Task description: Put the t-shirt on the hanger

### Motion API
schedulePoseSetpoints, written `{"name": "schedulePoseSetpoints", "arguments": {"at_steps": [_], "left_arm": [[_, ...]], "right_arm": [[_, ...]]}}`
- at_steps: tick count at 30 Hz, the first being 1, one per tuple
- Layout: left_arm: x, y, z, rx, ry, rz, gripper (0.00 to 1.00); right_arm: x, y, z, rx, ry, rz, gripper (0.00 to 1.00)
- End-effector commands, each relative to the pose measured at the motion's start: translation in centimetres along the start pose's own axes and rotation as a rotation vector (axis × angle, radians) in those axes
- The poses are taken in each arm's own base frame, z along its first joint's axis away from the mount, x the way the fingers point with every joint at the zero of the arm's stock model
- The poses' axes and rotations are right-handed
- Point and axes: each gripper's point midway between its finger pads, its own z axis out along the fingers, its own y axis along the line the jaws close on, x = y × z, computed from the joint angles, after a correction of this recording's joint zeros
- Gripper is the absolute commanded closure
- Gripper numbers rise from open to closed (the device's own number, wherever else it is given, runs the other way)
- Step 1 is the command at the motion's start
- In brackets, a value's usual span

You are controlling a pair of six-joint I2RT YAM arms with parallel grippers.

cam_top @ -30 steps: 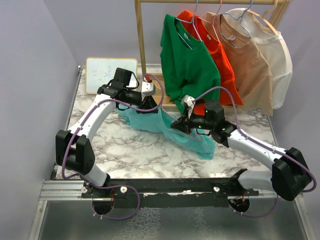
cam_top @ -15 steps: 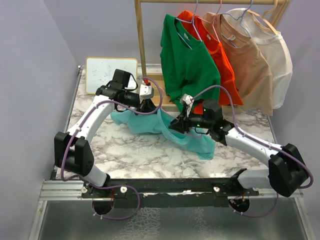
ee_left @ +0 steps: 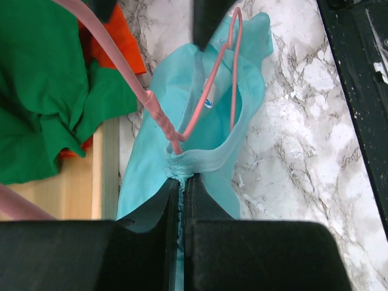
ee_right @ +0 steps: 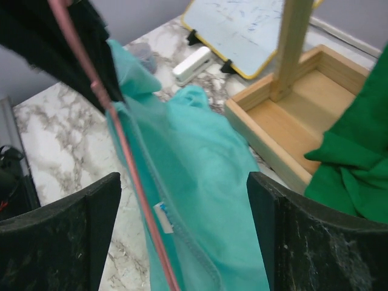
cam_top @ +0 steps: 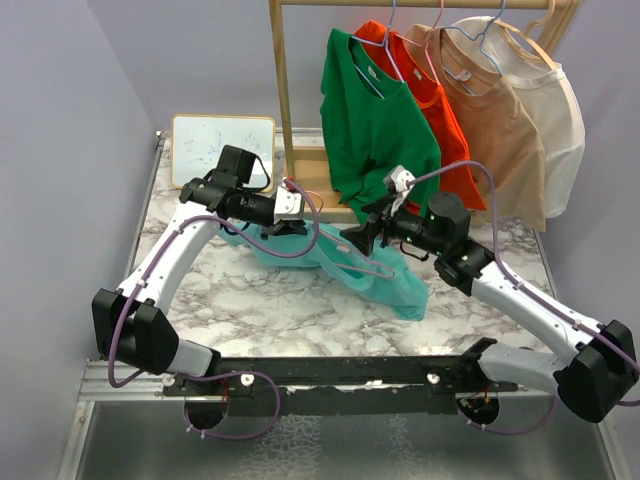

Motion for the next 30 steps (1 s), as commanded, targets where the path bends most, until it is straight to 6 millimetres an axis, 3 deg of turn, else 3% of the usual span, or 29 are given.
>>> {"name": "schedulePoseSetpoints", "arguments": {"at_steps": [1, 4, 9, 14, 22, 30], "left_arm": [[-0.5, -0.7, -0.6, 0.014, 0.010, 0.053, 1.00], [-0.5, -0.9, -0.5, 0.023, 0.006, 0.051, 1.00], [-0.1, -1.1, -0.4, 0.037, 0.010, 0.055, 1.00], [-0.6, -0.7, -0.6, 0.031, 0.013, 0.076, 1.00], [-0.1, -0.4, -0.3, 0.033, 0.018, 0.070, 1.00], [0.3, -0.6, -0.2, 0.045, 0.024, 0.062, 1.00]], "right_arm": [[-0.1, -3.4, -0.5, 0.232, 0.086, 0.105, 0.17], [1.4, -3.7, -0.1, 0.237, 0.176, 0.142, 0.20], [5.0, -2.3, 0.5, 0.147, 0.341, 0.211, 0.31], [7.0, -1.1, 0.0, 0.098, 0.445, 0.259, 0.38], [8.1, -0.7, -1.5, 0.110, 0.515, 0.282, 0.38], [7.1, -0.5, -2.0, 0.124, 0.474, 0.288, 0.38]]}}
